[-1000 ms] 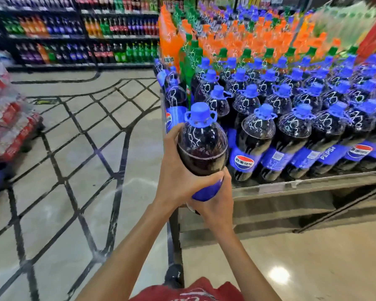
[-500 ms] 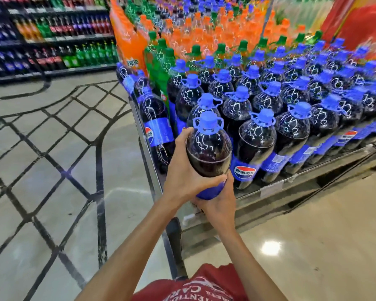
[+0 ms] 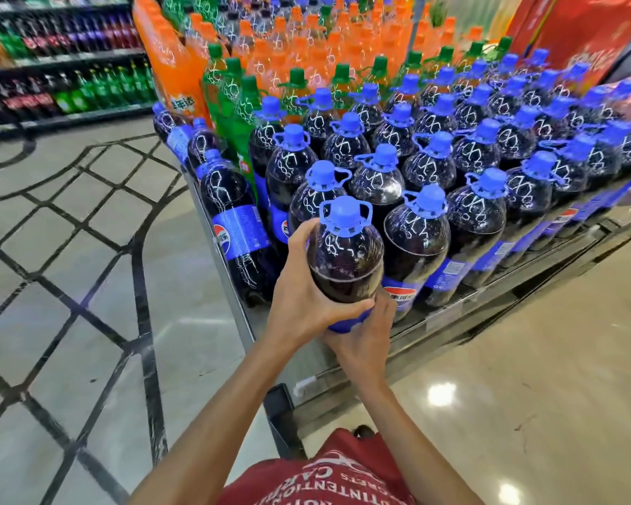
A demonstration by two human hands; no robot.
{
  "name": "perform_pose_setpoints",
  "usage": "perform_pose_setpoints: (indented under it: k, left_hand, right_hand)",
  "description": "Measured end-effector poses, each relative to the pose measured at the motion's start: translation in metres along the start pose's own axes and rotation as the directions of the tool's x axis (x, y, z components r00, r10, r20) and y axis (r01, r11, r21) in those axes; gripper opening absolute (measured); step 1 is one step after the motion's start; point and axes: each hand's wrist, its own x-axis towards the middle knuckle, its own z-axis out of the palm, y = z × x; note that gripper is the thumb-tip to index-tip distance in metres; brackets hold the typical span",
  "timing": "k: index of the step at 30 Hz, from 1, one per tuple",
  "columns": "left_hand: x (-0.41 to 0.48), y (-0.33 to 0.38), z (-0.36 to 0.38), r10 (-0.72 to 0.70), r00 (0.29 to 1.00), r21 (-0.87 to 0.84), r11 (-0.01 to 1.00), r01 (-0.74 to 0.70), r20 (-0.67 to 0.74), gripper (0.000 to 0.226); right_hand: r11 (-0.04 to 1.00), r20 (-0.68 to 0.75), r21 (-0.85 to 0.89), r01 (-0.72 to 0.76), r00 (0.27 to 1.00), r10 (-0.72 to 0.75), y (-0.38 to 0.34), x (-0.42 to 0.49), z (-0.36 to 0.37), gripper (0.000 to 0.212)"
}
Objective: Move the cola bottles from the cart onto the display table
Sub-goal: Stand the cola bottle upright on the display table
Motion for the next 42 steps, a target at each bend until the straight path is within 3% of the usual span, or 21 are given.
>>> perform_pose_setpoints:
  k: [11,33,42]
  left_hand:
    - [-0.009,-0.018,0.012,-0.002,1.000,0.052,0.999,0.002,-0.007,0.118]
    - [-0.004,-0.017,0.017,0.075,0.996,0.132,0.988,-0.080,0.042,0.123]
    - [-0.005,-0.018,0.014,0.062,0.995,0.083,0.994,-0.068,0.077,0.123]
  right_hand:
    - [0.995,0.001,-0.092,0.042,0.999,-0.042,0.022,-0.003,0.008,0.113]
    - [0.988,-0.041,-0.146,-0.048,0.998,0.043,0.023,-0.007,0.012,0.108]
    - [0.986,-0.043,-0.152,-0.072,0.997,0.066,0.023,-0.011,0.014,0.112]
